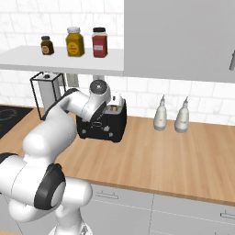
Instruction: Start the toaster. Once the lever pops up, take the bread to the plate on the dining counter.
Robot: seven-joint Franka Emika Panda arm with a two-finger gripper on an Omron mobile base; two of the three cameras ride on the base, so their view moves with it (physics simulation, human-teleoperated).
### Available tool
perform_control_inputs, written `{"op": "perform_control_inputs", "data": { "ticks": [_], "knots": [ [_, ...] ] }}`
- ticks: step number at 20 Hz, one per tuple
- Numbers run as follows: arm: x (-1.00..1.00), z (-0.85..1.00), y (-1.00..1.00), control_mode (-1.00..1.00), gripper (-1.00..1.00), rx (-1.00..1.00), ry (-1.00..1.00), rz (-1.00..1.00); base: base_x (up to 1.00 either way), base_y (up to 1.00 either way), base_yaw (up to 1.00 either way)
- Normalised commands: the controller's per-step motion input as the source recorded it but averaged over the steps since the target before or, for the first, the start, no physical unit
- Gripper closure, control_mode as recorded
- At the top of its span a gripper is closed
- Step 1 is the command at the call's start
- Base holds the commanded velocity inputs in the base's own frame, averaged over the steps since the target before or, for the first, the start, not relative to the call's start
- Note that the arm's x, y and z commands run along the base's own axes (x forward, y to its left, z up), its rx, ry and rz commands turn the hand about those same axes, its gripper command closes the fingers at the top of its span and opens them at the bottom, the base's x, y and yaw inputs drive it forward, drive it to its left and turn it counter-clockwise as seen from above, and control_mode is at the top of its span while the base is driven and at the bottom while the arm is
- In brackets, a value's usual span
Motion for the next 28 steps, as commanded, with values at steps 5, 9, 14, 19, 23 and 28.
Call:
{"op": "perform_control_inputs", "data": {
  "ticks": [5,9,14,19,23,28],
  "knots": [
    [0.00,0.00,0.00,-1.00,-1.00,0.00,0.00,0.00,0.00,0.00,0.00],
    [0.00,0.00,0.00,-1.00,-1.00,0.00,0.00,0.00,0.00,0.00,0.00],
    [0.00,0.00,0.00,-1.00,-1.00,0.00,0.00,0.00,0.00,0.00,0.00],
    [0.00,0.00,0.00,-1.00,-1.00,0.00,0.00,0.00,0.00,0.00,0.00],
    [0.00,0.00,0.00,-1.00,-1.00,0.00,0.00,0.00,0.00,0.00,0.00],
    [0.00,0.00,0.00,-1.00,-1.00,0.00,0.00,0.00,0.00,0.00,0.00]
  ]
}}
